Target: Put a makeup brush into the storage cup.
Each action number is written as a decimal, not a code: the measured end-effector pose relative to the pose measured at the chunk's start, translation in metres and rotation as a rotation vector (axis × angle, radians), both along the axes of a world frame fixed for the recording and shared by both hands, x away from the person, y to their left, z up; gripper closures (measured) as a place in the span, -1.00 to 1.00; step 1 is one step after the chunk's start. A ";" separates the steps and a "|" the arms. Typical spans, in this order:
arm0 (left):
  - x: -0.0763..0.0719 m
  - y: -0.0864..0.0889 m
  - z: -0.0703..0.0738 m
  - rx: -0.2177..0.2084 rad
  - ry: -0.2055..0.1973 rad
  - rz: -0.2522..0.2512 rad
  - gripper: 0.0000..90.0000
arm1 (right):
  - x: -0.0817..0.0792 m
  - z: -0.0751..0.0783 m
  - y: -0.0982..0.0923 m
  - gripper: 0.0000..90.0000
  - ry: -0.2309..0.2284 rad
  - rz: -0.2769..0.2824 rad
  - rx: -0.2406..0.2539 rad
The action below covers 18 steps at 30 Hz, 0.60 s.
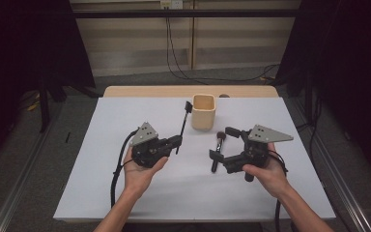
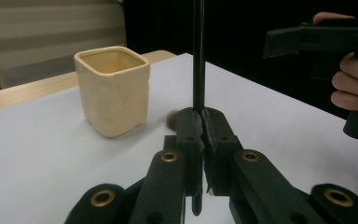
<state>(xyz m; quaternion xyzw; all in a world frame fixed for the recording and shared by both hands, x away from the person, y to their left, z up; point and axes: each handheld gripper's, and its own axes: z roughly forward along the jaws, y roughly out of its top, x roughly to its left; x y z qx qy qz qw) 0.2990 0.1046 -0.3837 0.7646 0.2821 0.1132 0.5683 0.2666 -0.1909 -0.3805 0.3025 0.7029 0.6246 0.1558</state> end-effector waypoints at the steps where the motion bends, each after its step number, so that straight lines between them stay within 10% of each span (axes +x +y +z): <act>1: 0.001 -0.002 0.000 0.001 0.000 -0.005 0.92 | 0.001 0.002 0.003 -1.00 -0.010 0.004 0.002; 18: -0.003 -0.013 -0.016 -0.010 0.020 -0.021 0.92 | 0.029 0.007 0.041 -0.95 -0.026 0.039 -0.020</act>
